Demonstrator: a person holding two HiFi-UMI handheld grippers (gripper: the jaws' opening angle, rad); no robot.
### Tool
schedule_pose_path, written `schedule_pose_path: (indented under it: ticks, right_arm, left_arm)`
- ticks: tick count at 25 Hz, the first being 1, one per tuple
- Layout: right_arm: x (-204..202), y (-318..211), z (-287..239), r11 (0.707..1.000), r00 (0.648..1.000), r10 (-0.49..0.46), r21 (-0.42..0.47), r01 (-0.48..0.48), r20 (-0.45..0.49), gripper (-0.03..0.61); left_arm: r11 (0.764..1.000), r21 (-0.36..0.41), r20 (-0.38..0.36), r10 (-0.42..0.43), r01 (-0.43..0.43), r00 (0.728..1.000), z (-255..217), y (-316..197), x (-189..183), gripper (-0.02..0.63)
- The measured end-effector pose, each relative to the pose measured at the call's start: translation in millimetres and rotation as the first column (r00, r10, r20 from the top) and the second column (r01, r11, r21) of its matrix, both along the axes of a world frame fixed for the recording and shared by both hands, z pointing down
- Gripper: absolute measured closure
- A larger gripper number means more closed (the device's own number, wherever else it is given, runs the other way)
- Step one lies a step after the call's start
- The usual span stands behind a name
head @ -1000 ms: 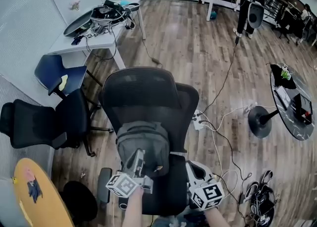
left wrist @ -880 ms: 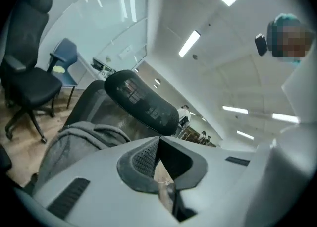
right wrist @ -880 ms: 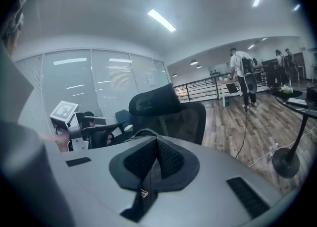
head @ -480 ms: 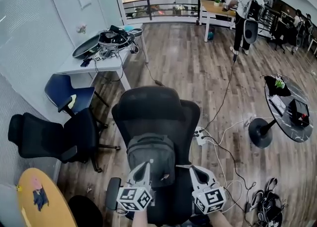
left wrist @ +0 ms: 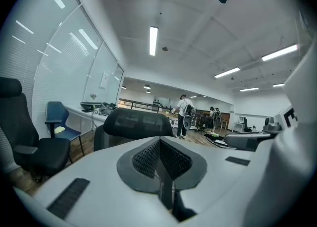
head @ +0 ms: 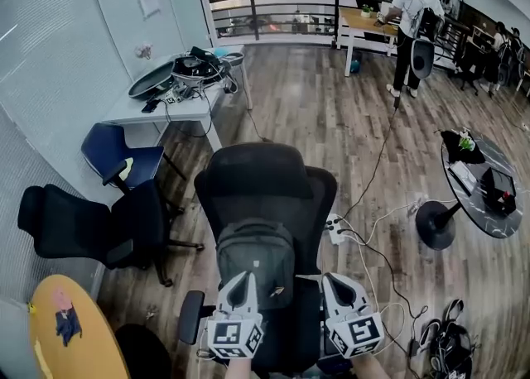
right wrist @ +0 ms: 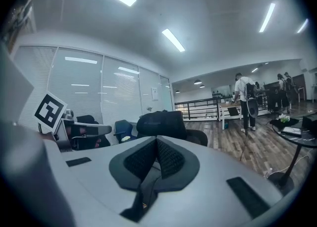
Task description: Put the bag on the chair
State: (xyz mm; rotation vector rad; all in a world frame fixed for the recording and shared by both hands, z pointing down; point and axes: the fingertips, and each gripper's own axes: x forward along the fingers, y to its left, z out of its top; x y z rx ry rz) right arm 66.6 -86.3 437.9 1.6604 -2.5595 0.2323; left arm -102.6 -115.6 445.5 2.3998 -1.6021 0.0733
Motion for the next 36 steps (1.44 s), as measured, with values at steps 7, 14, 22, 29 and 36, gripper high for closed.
schedule_pose_path:
  ticks: [7,14,22,29,36]
  right_arm:
    - [8.4,8.5,-4.9,1.000,1.000,0.007,0.016,-0.007,-0.003,0.565]
    - [14.7,11.1,-0.6,1.000,1.000,0.027,0.002,-0.027,-0.009,0.566]
    - [9.5,11.7,3.6,1.000,1.000,0.024,-0.006,-0.024,-0.006,0.566]
    - [5.5,10.5,3.8,1.000,1.000,0.022,-0.012,-0.022,-0.015,0.566]
    - [8.5,6.9,7.8,1.000,1.000,0.020,-0.011,-0.020,-0.008,0.566]
  left_arm:
    - [1.000,0.017,-0.003,0.016,-0.016,1.000,-7.4,8.3,13.1,0.591]
    - [1.000,-0.006,-0.002,0.029,-0.029,1.000,-0.8,9.5,15.1,0.591]
    - [1.000,-0.018,-0.010,0.023,-0.023,1.000,3.8,10.5,8.8,0.591]
    - [1.000,-0.026,-0.012,0.013,-0.014,1.000,8.0,9.7,2.8,0.591]
    - [0.999,-0.029,-0.015,0.013,-0.014,1.000,11.4,5.0,4.7,0.591]
